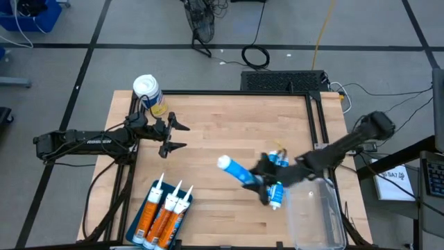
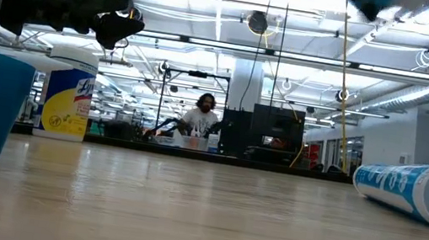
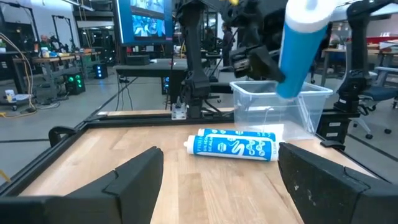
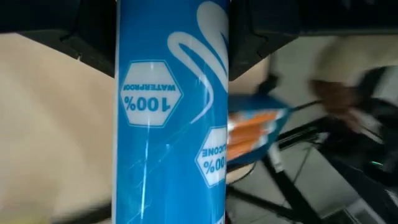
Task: Pick & place silicon tubes, Sealant and Lysol wipes
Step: Put the left blue sealant into the transparent bin
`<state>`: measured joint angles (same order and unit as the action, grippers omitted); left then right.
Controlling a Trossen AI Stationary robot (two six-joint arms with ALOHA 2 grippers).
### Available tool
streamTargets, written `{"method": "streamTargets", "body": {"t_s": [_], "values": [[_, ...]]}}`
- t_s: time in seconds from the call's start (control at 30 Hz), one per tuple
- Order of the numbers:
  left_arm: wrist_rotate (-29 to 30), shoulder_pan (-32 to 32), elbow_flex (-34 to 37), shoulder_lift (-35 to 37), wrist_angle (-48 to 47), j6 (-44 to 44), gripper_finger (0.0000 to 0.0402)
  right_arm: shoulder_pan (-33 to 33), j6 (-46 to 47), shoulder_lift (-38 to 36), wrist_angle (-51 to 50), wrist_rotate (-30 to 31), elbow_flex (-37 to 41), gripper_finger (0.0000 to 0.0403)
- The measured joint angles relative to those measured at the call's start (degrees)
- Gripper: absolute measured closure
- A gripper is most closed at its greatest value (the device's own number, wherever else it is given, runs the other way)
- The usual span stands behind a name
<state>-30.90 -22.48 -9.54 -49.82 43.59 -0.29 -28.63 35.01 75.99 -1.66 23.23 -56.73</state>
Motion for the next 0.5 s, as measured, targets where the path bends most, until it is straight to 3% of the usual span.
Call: {"method": "streamTargets", "body": {"t_s": [0.13, 0.23, 0.37, 0.5], "values": [[0.0, 0.0, 0.0, 0.0, 0.0, 0.0, 0.0091, -8.8, 17.3, -4.1, -7.6, 2.3, 0.1, 0.0201], [0.0, 0.0, 0.0, 0.0, 0.0, 0.0, 0.0091, -15.4, 24.8, -5.2, -8.1, 6.6, 0.1, 0.0201], [-0.1, 0.0, 0.0, 0.0, 0.0, 0.0, 0.0091, -22.6, 20.8, -4.6, -5.0, 13.8, 0.1, 0.0201], [-0.1, 0.0, 0.0, 0.0, 0.0, 0.0, 0.0091, -27.7, 8.0, -2.8, -1.1, 21.5, 0.0, 0.0201]]}}
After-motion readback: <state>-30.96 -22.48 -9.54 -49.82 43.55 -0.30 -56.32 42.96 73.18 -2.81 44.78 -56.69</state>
